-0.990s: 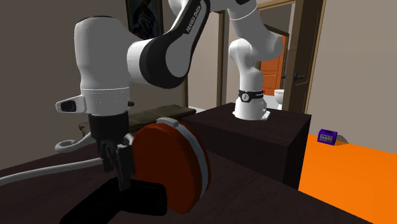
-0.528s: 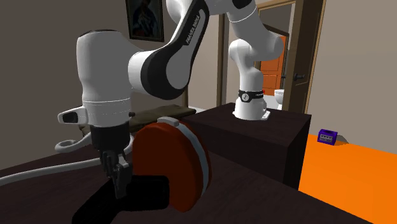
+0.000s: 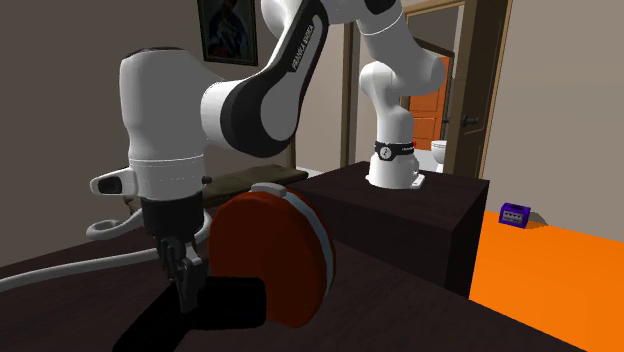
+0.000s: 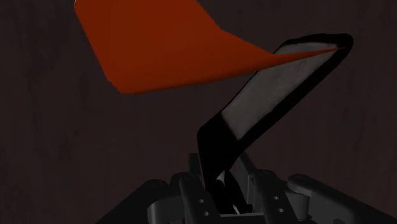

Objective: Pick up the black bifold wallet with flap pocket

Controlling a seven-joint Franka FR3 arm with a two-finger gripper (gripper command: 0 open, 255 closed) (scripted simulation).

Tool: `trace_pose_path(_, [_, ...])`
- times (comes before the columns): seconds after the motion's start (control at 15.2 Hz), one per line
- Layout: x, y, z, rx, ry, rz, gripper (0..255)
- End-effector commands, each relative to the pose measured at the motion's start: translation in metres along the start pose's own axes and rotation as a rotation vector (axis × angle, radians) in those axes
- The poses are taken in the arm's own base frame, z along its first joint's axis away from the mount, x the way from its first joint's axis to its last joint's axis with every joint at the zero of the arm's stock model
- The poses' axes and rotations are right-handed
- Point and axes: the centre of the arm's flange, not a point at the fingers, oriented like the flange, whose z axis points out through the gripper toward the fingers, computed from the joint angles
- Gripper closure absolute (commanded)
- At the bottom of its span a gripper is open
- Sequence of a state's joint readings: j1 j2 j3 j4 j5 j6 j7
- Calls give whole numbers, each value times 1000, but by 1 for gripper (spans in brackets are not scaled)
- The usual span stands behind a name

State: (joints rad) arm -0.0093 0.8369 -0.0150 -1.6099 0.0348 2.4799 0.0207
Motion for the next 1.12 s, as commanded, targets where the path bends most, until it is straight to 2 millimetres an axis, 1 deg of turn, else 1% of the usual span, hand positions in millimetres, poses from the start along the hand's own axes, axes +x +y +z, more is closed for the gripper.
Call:
trace_pose_path(0.0, [-1, -1, -4, 0, -3, 0, 255])
trace_pose_path(0.92, [2, -2, -78, 0, -3, 0, 255])
trace_pose_path(1.06, [2, -2, -79, 0, -3, 0, 255])
